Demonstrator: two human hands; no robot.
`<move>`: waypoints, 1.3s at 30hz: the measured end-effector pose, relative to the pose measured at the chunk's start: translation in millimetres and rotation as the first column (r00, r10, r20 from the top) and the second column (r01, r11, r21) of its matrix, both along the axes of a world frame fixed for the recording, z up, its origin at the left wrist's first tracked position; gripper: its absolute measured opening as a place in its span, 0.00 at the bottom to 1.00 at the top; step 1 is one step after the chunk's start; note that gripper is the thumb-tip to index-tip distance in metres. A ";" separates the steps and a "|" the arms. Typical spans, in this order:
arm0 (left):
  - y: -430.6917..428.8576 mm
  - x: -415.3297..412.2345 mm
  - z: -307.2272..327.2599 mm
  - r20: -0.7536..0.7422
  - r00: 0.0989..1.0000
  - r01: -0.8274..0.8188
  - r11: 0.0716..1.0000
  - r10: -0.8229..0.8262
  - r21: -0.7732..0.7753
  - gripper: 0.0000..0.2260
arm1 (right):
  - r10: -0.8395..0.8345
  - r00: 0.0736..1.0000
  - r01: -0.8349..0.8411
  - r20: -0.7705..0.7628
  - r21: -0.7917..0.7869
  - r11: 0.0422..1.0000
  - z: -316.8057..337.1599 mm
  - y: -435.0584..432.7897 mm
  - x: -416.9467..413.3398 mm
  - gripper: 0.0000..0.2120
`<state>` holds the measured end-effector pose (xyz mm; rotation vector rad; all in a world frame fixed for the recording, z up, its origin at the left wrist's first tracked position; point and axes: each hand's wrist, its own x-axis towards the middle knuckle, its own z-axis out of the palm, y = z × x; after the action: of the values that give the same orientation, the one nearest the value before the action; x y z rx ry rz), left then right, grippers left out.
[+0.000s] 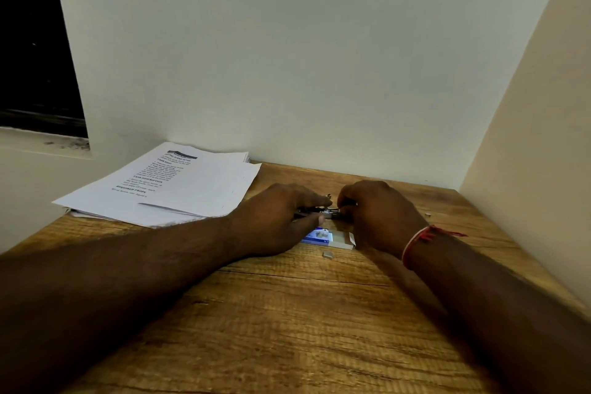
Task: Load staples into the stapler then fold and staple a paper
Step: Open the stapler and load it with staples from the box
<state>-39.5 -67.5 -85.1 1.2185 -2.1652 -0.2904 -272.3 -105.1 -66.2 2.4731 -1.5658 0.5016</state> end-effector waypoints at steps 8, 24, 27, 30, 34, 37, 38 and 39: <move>0.7 0.5 0.4 -0.002 1.000 0.005 1.000 -0.005 0.007 0.19 | -0.002 0.991 -0.003 0.134 0.039 0.999 -3.1 -5.9 -8.5 0.06; 3.2 0.2 2.3 0.018 0.999 0.030 0.999 -0.030 0.023 0.20 | 0.055 0.973 -0.076 0.226 0.087 0.993 2.0 2.7 -17.7 0.14; 4.7 -2.2 2.6 0.038 0.999 0.033 0.999 -0.034 0.027 0.21 | 0.072 0.969 -0.102 0.237 0.115 0.988 0.4 4.5 -14.9 0.16; 4.9 -3.1 3.2 0.057 0.998 0.026 0.999 -0.028 0.036 0.21 | 0.056 0.968 -0.094 0.244 0.144 0.985 0.6 2.8 -17.3 0.18; 4.1 -2.8 3.2 0.069 0.997 0.036 0.999 -0.038 0.026 0.20 | 0.054 0.972 -0.091 0.231 0.153 0.984 0.8 -1.1 -24.7 0.20; 3.3 -2.0 1.6 0.080 0.996 0.025 0.999 -0.027 0.026 0.21 | 0.025 0.974 -0.064 0.226 0.165 0.984 1.4 -4.7 -32.3 0.21; 3.1 -1.7 1.2 0.078 0.997 0.026 0.999 -0.028 0.025 0.21 | 0.017 0.976 -0.053 0.218 0.162 0.985 1.9 -6.0 -34.6 0.21; 3.0 -1.4 0.9 0.076 0.997 0.030 0.999 -0.031 0.021 0.21 | 0.011 0.978 -0.045 0.211 0.159 0.986 2.5 -6.9 -36.7 0.21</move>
<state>-40.9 -64.5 -84.3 1.2268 -2.2532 -0.2828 -309.0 -112.0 -63.7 2.6414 -1.7145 0.6843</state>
